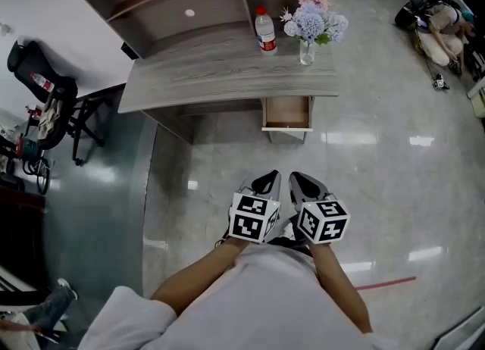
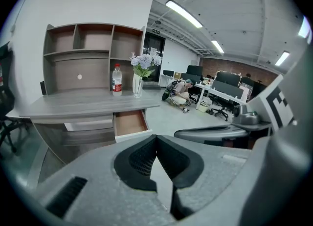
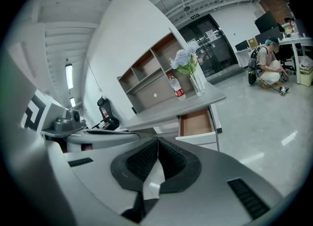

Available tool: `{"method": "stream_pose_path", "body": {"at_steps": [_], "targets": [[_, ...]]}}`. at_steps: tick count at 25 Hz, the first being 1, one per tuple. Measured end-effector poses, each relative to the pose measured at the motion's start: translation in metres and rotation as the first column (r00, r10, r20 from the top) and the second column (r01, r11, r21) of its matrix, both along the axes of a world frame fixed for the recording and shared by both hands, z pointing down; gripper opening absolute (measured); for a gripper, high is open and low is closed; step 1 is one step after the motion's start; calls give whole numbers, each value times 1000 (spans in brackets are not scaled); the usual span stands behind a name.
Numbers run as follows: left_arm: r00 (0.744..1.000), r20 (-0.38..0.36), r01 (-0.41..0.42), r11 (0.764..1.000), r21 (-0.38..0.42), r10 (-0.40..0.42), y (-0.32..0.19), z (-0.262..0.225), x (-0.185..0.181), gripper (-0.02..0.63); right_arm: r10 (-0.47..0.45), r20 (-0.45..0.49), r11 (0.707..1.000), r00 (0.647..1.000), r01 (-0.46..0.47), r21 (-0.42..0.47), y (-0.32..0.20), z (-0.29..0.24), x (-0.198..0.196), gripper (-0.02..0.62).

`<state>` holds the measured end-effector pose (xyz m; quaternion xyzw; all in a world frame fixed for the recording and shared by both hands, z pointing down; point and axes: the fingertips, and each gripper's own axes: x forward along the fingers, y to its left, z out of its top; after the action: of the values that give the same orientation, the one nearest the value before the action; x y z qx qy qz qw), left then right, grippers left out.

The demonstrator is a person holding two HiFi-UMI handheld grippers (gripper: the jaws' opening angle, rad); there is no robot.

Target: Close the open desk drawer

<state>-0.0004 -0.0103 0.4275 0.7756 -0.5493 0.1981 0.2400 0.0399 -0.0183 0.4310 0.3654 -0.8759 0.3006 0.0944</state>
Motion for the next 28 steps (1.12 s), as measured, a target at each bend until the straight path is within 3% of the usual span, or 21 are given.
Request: {"method": "stream_pose_path", "body": {"at_steps": [8, 13, 20, 25, 28], "targets": [[999, -25, -24, 1000, 0, 24, -51, 14, -16, 3, 44, 33, 998, 998, -43, -34, -47, 22, -14, 3], [998, -43, -48, 999, -7, 48, -86, 22, -31, 3, 118, 77, 990, 990, -111, -90, -75, 44, -23, 3], [995, -38, -96, 995, -37, 95, -140, 48, -47, 3, 238, 144, 958, 961, -207, -201, -121, 90, -28, 3], [990, -25, -140, 988, -69, 139, -168, 72, -51, 3, 332, 188, 919, 925, -271, -288, -147, 128, -31, 6], [988, -21, -156, 984, -87, 155, -178, 83, -55, 3, 356, 208, 904, 911, -279, -324, -158, 146, -38, 76]]}}
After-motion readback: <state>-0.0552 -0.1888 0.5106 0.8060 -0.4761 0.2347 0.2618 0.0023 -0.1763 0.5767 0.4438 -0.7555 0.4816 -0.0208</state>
